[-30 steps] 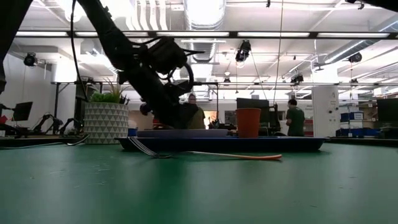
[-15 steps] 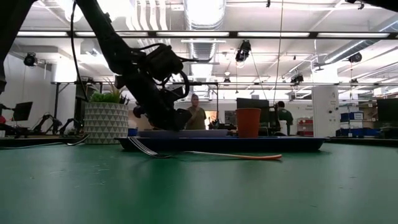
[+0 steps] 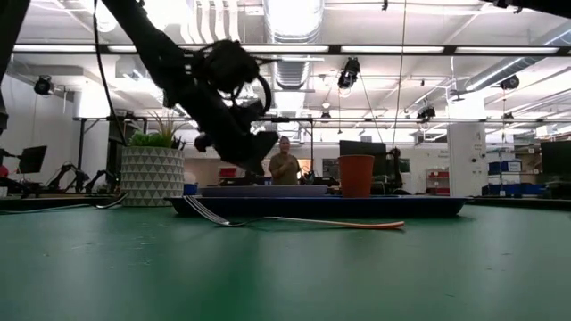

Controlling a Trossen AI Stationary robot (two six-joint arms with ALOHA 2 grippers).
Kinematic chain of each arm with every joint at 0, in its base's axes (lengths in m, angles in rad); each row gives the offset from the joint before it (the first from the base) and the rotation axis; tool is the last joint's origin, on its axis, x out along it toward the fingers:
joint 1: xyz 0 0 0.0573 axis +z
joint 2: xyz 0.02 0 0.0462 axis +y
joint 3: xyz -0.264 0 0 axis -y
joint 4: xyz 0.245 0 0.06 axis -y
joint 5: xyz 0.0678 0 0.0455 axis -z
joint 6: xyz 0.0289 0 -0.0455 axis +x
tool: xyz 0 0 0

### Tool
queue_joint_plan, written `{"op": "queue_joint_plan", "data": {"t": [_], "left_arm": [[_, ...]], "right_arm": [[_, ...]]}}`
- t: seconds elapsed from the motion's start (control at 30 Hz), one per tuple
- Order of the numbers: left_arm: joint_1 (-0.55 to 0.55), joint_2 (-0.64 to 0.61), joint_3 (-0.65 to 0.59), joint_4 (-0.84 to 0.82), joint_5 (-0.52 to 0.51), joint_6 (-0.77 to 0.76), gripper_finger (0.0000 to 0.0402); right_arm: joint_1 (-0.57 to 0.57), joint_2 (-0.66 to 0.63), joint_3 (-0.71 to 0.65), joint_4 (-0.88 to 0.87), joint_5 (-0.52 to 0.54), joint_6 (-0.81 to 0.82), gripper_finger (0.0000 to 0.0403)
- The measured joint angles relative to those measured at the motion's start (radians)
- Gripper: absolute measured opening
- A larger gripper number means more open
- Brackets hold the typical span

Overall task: Pick and place plate/cup/fork/spoon on tray
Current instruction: Put the blue spoon on the right side of the blue serving tray

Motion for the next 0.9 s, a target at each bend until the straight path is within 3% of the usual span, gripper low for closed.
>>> {"op": "queue_joint_plan", "data": {"t": [0.57, 0.73, 0.9], "left_arm": [[-0.225, -0.231, -0.006, -0.049, 0.039, 0.106, 0.0008], [-0.274, -0.317, -0.005, -0.358, 0.046, -0.073, 0.0008], [-0.275, -0.399, -0.006, -0.78, 0.047, -0.458, 0.0008]], "right_arm": [[0.0, 0.0, 0.0, -0.011, 0.017, 0.046, 0.0052], [0.0, 0.0, 0.0, -0.011, 0.017, 0.066, 0.0052], [0.0, -0.001, 0.0, -0.013, 0.016, 0.089, 0.0052]]}}
